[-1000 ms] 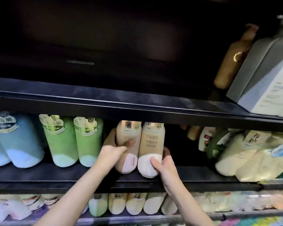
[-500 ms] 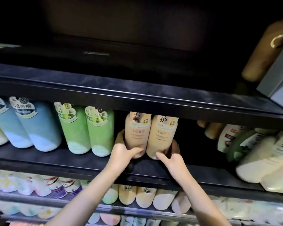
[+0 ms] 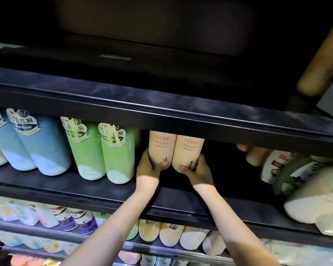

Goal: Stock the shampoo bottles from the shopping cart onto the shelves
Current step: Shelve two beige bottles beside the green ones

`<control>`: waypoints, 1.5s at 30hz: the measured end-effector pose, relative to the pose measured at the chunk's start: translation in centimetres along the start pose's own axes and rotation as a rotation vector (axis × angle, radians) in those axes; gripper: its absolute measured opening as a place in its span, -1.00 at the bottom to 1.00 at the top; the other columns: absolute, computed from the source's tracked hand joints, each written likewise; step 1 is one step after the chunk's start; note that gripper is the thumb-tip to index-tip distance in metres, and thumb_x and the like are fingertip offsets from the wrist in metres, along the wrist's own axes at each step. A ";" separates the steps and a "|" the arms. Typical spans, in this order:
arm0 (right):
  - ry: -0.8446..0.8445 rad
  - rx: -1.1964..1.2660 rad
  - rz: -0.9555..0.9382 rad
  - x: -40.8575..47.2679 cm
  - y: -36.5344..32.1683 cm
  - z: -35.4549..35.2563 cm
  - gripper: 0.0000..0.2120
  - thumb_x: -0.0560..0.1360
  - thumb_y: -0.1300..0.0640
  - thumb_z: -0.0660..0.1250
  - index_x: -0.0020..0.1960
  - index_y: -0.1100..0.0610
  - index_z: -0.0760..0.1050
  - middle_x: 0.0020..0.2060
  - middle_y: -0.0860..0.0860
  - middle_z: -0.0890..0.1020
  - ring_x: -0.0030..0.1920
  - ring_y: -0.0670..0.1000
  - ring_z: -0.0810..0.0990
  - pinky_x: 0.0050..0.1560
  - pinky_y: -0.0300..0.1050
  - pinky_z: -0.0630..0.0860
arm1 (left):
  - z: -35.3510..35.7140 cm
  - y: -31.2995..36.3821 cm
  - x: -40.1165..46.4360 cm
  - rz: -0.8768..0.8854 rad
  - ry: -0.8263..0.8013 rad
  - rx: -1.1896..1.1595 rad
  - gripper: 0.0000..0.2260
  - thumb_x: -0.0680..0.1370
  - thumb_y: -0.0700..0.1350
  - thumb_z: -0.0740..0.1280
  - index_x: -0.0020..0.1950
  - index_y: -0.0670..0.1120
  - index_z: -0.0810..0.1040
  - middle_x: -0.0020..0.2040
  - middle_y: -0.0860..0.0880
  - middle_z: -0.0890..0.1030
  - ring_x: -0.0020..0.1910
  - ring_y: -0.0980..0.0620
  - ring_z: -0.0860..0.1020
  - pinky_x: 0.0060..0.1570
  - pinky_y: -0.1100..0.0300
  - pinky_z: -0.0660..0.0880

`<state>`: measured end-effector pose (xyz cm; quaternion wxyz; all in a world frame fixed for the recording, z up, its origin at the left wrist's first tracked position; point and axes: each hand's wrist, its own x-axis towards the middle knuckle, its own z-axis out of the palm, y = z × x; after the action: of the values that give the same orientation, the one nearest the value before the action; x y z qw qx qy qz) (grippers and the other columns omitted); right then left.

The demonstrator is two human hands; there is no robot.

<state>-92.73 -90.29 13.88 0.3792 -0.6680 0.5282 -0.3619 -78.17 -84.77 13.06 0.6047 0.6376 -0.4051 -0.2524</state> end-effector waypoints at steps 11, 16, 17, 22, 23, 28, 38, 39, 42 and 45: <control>-0.047 0.046 -0.048 3.0 0.4 0.3 -0.44 0.47 0.07 0.42 0.38 0.06 0.25 0.13 -0.06 0.55 0.10 -0.05 0.56 0.09 -0.19 0.42 | 1.7 -1.3 3.9 0.016 -0.009 0.051 -0.41 0.49 -0.19 0.39 0.46 -0.10 0.24 0.30 -0.04 0.49 0.23 -0.01 0.48 0.15 0.26 0.31; -0.057 0.065 -0.025 2.9 0.9 0.6 -0.45 0.49 0.08 0.39 0.40 0.05 0.24 0.13 -0.06 0.55 0.09 -0.05 0.56 0.09 -0.19 0.44 | 1.9 -1.4 4.0 -0.024 0.005 0.133 -0.40 0.52 -0.12 0.36 0.49 -0.09 0.18 0.35 -0.08 0.48 0.28 -0.09 0.47 0.15 0.25 0.33; -0.059 0.056 -0.017 3.0 1.1 0.6 -0.46 0.50 0.07 0.39 0.39 0.05 0.25 0.14 -0.05 0.56 0.11 -0.03 0.57 0.12 -0.16 0.45 | 1.8 -1.3 3.9 -0.032 -0.002 0.162 -0.39 0.53 -0.10 0.35 0.50 -0.11 0.15 0.37 -0.10 0.46 0.30 -0.11 0.47 0.18 0.21 0.35; -0.052 -0.045 0.052 2.2 1.0 0.8 -0.37 0.49 0.06 0.39 0.46 0.15 0.19 0.32 0.07 0.47 0.32 0.11 0.46 0.25 -0.04 0.39 | 0.4 -0.8 1.8 -0.046 -0.131 0.431 -0.31 0.51 -0.13 0.36 0.52 -0.23 0.07 0.50 -0.21 0.21 0.47 -0.13 0.24 0.39 0.13 0.20; -0.023 -0.079 0.073 1.6 0.8 0.9 -0.29 0.49 0.06 0.39 0.51 0.18 0.12 0.41 0.11 0.38 0.39 0.13 0.38 0.32 -0.02 0.33 | 0.0 -0.7 0.8 -0.037 -0.175 0.533 -0.31 0.51 -0.10 0.36 0.52 -0.22 0.07 0.52 -0.19 0.15 0.49 -0.11 0.19 0.41 0.14 0.16; 0.021 -0.341 0.053 -5.4 -1.8 1.5 -0.41 0.55 0.04 0.30 0.47 0.26 0.20 0.38 0.23 0.38 0.34 0.22 0.40 0.30 0.04 0.36 | -4.0 -0.2 -5.3 0.070 -0.343 0.835 -0.42 0.54 0.07 0.28 0.46 -0.17 0.23 0.46 -0.16 0.27 0.45 -0.09 0.23 0.43 0.10 0.15; -0.345 -0.604 -0.468 -21.0 -7.1 13.9 -0.44 0.59 -0.13 0.10 0.52 0.06 0.14 0.52 -0.01 0.18 0.53 0.03 0.11 0.54 -0.02 -0.09 | -26.8 -3.0 -18.1 0.001 -0.393 1.068 -0.42 0.58 0.08 0.20 0.54 -0.03 0.09 0.55 -0.01 0.12 0.51 0.03 0.13 0.47 0.20 0.07; -0.411 -0.618 -0.508 -22.5 -7.6 16.1 -0.45 0.59 -0.11 0.13 0.52 0.06 0.16 0.52 0.00 0.20 0.52 0.03 0.13 0.54 0.01 -0.04 | -29.7 -3.5 -19.7 -0.070 -0.366 1.091 -0.42 0.57 0.07 0.21 0.53 -0.05 0.12 0.54 -0.03 0.16 0.50 0.00 0.18 0.46 0.18 0.12; -0.623 -0.655 -0.623 -27.4 -9.5 23.1 -0.47 0.58 -0.08 0.14 0.50 0.09 0.21 0.49 0.02 0.25 0.51 0.06 0.18 0.52 0.02 -0.02 | -38.4 -5.4 -25.0 -0.184 -0.209 1.168 -0.43 0.41 0.05 0.33 0.37 -0.13 0.41 0.31 -0.11 0.50 0.25 -0.10 0.53 0.19 0.11 0.50; -0.804 -0.706 -0.761 -32.7 -11.4 30.0 -0.44 0.47 -0.13 0.09 0.35 0.15 0.43 0.33 0.09 0.50 0.34 0.13 0.47 0.37 0.10 0.26 | -45.8 -6.7 -30.8 -0.372 -0.055 1.168 -0.43 0.29 0.07 0.38 0.24 -0.17 0.53 0.16 -0.14 0.61 0.08 -0.13 0.63 -0.02 0.05 0.60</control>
<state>-67.19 -52.75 7.74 0.1506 -0.9757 0.1591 0.0021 -56.39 -33.87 7.83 0.0902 0.9169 -0.3740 -0.1064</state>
